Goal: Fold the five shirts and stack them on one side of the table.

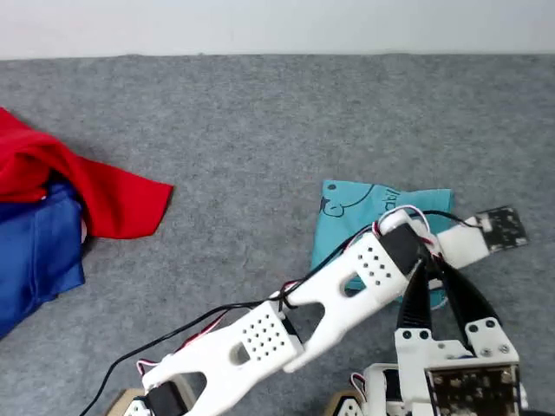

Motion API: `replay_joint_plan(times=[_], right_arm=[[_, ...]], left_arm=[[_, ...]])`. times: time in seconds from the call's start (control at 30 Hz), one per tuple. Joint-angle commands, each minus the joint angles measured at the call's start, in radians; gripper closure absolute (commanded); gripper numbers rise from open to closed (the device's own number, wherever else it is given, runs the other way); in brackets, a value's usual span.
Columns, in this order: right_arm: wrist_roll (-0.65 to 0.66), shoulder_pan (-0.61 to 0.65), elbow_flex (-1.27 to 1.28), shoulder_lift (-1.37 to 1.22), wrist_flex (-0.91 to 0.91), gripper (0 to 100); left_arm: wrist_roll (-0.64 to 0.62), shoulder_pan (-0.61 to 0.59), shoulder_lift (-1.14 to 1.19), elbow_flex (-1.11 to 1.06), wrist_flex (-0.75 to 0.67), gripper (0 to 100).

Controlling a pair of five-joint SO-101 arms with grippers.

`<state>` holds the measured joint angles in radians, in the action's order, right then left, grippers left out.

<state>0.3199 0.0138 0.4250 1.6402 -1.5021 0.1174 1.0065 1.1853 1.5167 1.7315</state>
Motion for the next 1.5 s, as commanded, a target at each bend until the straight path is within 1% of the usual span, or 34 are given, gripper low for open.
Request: replay_joint_plan(times=[0.0,0.17,0.3,0.47,0.67,0.9,1.0,1.07,1.2,1.47], right_arm=[[0.014,0.002,-0.005,-0.002,0.022,98.3],[0.014,0.001,-0.005,-0.004,0.022,98.3],[0.014,0.001,-0.003,-0.008,0.021,98.3],[0.014,0.001,-0.003,-0.008,0.013,98.3],[0.014,0.001,0.023,-0.010,0.024,98.3],[0.012,0.004,0.100,-0.010,0.024,98.3],[0.012,0.004,0.147,-0.005,0.044,98.3],[0.012,0.002,0.195,-0.001,0.073,98.3],[0.009,0.001,0.250,-0.001,0.111,98.3],[0.012,0.001,0.299,-0.001,0.105,98.3]], left_arm=[[0.009,0.038,-0.083,0.004,0.023,99],[0.009,0.075,-0.089,-0.084,0.025,99],[0.009,0.071,-0.091,-0.108,0.025,99],[0.009,-0.002,-0.092,-0.028,0.025,99],[0.006,-0.127,-0.092,0.114,0.025,99],[0.006,-0.315,-0.089,0.122,0.021,99],[0.006,-0.371,-0.078,0.117,0.017,99],[0.006,-0.405,-0.058,0.111,-0.014,99],[0.006,-0.451,0.032,0.105,-0.087,99],[0.009,-0.466,0.175,0.108,-0.141,99]])
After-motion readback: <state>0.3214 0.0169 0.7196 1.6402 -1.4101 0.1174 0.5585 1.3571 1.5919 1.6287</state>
